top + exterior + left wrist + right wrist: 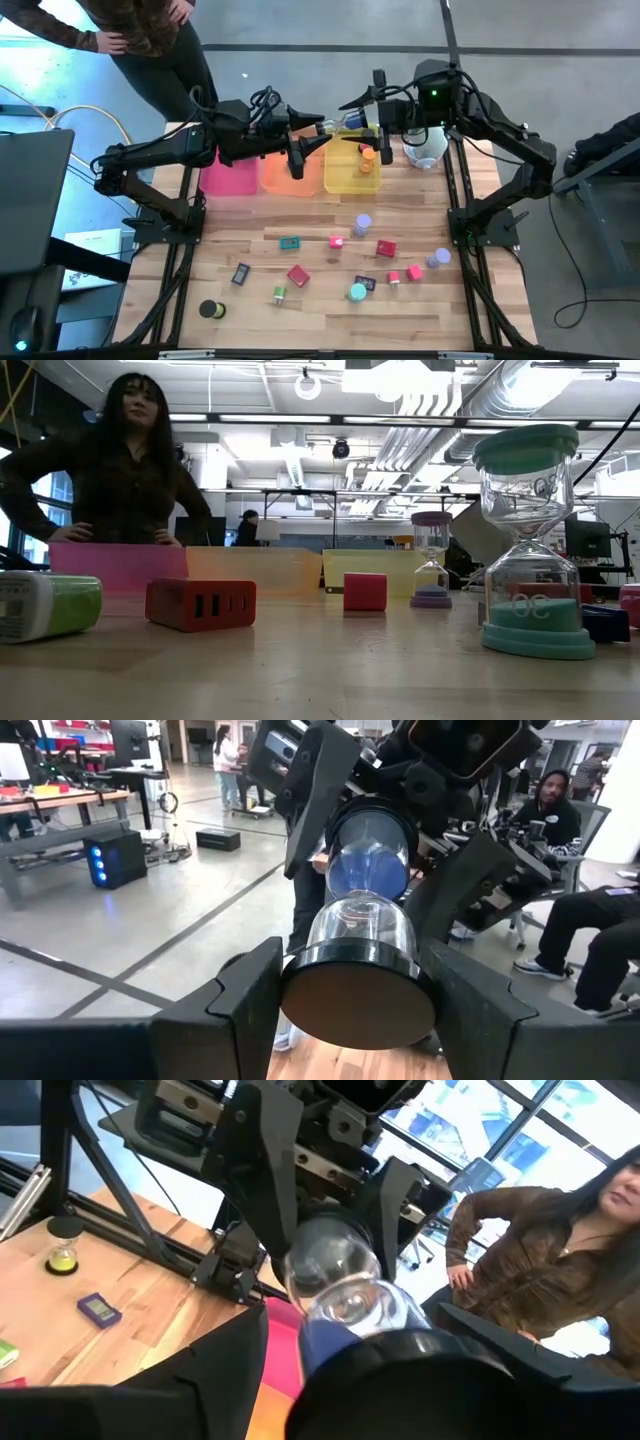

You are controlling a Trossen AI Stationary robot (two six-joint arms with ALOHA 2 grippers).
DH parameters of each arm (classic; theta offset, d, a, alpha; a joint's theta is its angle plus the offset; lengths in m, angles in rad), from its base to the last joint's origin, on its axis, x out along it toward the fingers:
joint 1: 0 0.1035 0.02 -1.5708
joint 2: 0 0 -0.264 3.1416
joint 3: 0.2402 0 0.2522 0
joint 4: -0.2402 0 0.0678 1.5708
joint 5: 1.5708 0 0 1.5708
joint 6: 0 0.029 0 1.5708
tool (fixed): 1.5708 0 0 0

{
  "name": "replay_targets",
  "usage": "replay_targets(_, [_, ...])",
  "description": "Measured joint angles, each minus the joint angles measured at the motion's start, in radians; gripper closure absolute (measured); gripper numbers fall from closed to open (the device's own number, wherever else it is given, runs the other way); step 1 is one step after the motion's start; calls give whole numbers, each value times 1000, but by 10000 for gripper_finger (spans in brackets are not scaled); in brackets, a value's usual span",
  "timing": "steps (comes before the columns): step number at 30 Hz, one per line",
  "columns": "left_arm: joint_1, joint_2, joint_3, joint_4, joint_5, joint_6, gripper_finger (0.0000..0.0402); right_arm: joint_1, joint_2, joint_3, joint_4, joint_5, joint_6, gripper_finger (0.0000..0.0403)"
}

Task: Pick & Place Office items
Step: Put the blue hourglass into the yellow bin

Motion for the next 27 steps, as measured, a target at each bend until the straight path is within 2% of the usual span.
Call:
replay_targets(4, [0, 0, 0, -7, 0, 0, 201, 0, 0, 0, 0, 1, 0, 154])
replay_targets(10, [0, 0, 0, -9, 9, -4, 201, -1, 0, 0, -10, -11, -7, 224])
replay_targets(22, [0, 0, 0, -19, 4, 3, 201, 6, -1, 0, -37, 2, -25, 224])
replay_targets(27, [0, 0, 0, -16, -11, -5, 147, 9, -1, 0, -76, 50, -27, 224])
